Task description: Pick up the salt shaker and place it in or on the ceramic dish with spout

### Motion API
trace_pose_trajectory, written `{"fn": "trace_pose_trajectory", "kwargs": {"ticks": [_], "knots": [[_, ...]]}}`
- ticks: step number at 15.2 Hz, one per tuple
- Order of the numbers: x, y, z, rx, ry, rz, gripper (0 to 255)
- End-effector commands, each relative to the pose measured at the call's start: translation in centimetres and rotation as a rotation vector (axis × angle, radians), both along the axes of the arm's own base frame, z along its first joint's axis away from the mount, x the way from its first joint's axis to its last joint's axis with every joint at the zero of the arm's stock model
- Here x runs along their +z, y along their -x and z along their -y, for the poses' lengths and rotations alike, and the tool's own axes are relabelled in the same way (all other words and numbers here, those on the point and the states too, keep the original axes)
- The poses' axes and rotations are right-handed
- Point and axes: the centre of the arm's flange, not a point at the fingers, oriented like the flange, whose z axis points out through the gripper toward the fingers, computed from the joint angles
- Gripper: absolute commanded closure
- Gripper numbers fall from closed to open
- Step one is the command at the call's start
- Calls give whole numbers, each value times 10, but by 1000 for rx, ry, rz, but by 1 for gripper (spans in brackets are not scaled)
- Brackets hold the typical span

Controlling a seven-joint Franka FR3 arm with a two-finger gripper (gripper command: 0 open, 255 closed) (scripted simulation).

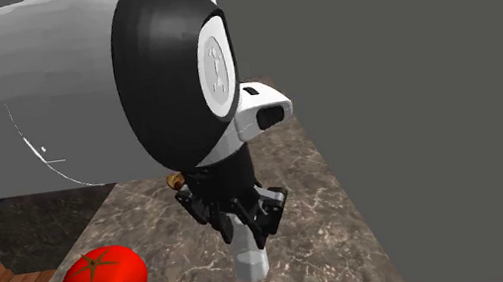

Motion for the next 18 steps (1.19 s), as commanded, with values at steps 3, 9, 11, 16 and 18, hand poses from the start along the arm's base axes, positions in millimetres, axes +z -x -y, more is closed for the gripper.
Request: {"fn": "trace_pose_trajectory", "kwargs": {"ticks": [3, 9, 11, 16, 18], "knots": [[21, 0, 1, 0, 0, -1, 255], [53, 0, 1, 0, 0, -1, 255], [64, 0, 1, 0, 0, -1, 255], [66, -45, -27, 0, 0, -1, 255], [67, -67, -41, 0, 0, -1, 255]]}}
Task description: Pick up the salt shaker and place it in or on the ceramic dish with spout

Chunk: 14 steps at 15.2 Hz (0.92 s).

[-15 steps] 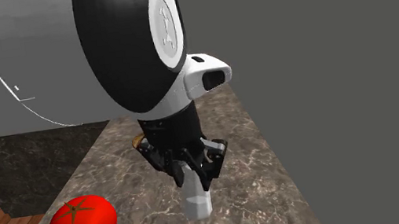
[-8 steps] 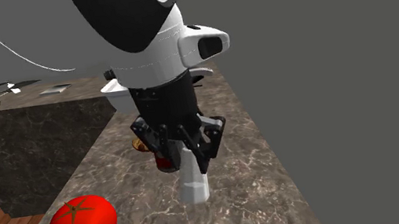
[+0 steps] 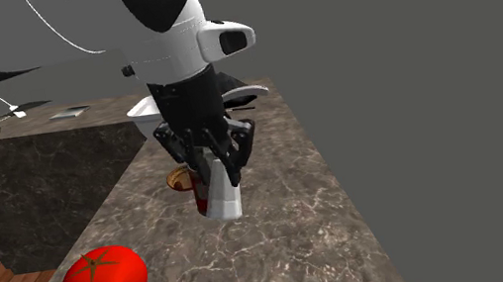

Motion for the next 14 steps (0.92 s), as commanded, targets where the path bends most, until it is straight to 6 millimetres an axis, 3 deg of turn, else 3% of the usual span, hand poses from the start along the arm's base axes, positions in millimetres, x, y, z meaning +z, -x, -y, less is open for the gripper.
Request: {"fn": "trace_pose_trajectory", "kwargs": {"ticks": [1, 14], "knots": [[2, -24, -16, 0, -1, 0, 255], [9, -169, -107, 0, -1, 0, 255]]}}
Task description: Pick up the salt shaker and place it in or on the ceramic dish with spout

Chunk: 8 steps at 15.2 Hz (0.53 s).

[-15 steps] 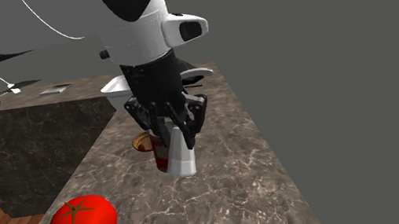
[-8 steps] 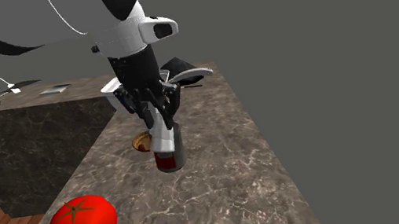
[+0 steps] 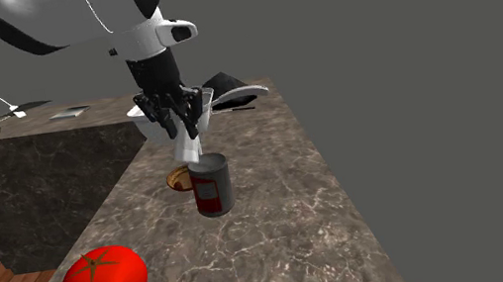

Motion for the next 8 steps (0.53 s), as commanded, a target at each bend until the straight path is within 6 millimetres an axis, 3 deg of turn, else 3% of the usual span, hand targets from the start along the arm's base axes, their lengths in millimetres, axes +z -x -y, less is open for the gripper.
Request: {"fn": "trace_pose_trajectory", "kwargs": {"ticks": [1, 8], "knots": [[-1, -22, -12, -1, 0, 1, 255], [3, -102, -62, -1, 0, 1, 255]]}}
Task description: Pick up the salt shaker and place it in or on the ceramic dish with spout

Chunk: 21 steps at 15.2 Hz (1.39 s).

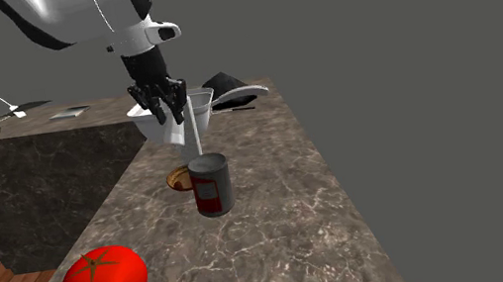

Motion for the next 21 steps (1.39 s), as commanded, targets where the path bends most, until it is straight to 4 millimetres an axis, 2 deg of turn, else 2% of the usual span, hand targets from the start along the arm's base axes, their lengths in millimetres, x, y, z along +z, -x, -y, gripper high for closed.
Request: {"fn": "trace_pose_trajectory", "kwargs": {"ticks": [1, 16, 21], "knots": [[-4, -12, -6, -2, 0, 0, 255], [-82, -12, -6, -2, 0, 0, 255], [-82, -12, -6, -2, 0, 0, 255]]}}
